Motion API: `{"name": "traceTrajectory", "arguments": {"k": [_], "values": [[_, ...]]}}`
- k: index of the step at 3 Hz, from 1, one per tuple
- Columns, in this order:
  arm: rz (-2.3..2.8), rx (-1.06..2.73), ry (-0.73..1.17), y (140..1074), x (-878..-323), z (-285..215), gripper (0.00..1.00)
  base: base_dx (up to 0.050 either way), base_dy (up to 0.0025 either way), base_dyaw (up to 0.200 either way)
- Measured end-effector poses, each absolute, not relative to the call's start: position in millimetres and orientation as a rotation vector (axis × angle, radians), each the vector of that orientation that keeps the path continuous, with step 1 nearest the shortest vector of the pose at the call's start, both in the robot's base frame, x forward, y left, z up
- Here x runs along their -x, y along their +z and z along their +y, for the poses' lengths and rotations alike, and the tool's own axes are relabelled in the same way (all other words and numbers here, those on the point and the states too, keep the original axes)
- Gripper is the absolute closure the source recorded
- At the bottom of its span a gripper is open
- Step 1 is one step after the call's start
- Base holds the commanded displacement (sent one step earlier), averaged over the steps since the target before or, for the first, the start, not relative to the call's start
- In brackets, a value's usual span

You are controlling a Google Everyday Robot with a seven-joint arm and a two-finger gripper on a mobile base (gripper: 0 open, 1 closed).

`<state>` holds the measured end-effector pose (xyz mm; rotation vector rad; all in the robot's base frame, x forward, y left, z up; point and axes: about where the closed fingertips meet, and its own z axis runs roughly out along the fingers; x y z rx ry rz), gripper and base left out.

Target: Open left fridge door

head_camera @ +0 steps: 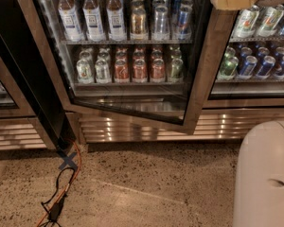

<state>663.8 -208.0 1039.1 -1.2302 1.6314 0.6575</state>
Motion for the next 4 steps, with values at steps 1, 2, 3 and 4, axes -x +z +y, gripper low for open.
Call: {"name": "traceTrajectory", "arguments": {"k": [1, 2, 3, 4], "values": [[1.631, 1.23, 0.658, 1039.1, -663.8, -208.0, 0.11, 0.0, 0.0, 0.0], [1.631, 1.23, 0.658, 1039.0, -663.9, -208.0, 0.0, 0.0, 0.0, 0.0], [1.631, 1.23, 0.658, 1039.0, -663.9, -208.0, 0.0, 0.0, 0.0, 0.0], [1.614, 1.249, 0.677, 1037.9, -665.2, -198.1, 0.0, 0.0, 0.0, 0.0]]}}
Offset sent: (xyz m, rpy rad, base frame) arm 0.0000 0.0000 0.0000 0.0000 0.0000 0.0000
